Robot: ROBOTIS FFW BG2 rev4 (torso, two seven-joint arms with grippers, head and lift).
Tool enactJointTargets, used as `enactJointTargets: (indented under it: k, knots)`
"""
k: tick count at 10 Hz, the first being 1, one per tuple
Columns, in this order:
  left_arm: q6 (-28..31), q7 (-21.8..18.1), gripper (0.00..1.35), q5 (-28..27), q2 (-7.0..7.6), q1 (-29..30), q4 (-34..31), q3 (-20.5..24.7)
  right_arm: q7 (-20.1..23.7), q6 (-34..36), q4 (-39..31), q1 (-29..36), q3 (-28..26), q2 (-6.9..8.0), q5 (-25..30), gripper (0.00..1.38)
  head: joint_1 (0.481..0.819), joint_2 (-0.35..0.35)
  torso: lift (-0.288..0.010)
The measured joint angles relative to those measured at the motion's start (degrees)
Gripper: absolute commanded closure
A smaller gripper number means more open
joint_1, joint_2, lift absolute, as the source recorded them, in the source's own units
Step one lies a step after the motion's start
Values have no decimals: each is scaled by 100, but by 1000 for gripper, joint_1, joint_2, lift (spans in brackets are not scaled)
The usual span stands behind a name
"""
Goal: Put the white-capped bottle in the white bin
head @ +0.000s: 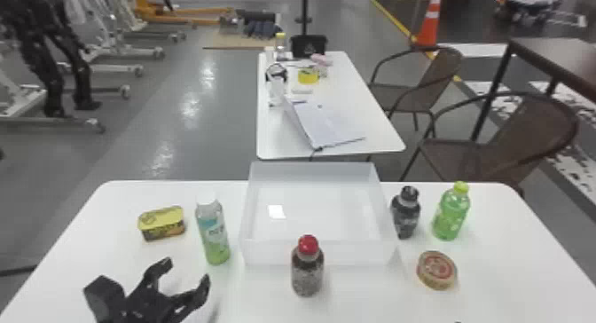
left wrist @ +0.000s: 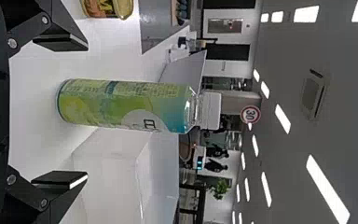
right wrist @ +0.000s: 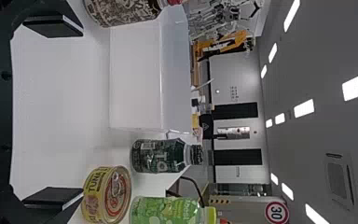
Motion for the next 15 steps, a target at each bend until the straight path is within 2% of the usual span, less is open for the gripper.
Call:
enactJointTargets:
  k: [2, 4, 7, 13, 14, 15]
  knots:
    - [52, -66, 311, -103, 142, -365, 313, -151, 5, 0, 11, -21, 6, 5, 8, 93, 549, 0, -100]
    - [56, -80, 311, -38, 207, -653, 603, -296, 9, 0, 24, -46, 7, 9, 9, 93, 549, 0, -100]
    - [-55, -76, 311, 48, 187, -1059, 1069, -435, 33, -16, 48, -80, 15, 20, 9, 93, 549, 0, -100]
    - [-172, 182, 311, -177, 151, -1556, 1657, -382, 108, -30, 97, -160, 15, 62, 17, 93, 549, 0, -100]
    - [-214, 210, 329, -230, 151, -1634, 1732, -374, 126, -34, 109, -179, 15, 62, 15, 93, 549, 0, -100]
    - [-252, 231, 542, -279, 156, -1700, 1806, -362, 140, -35, 120, -195, 15, 68, 11, 93, 549, 0, -100]
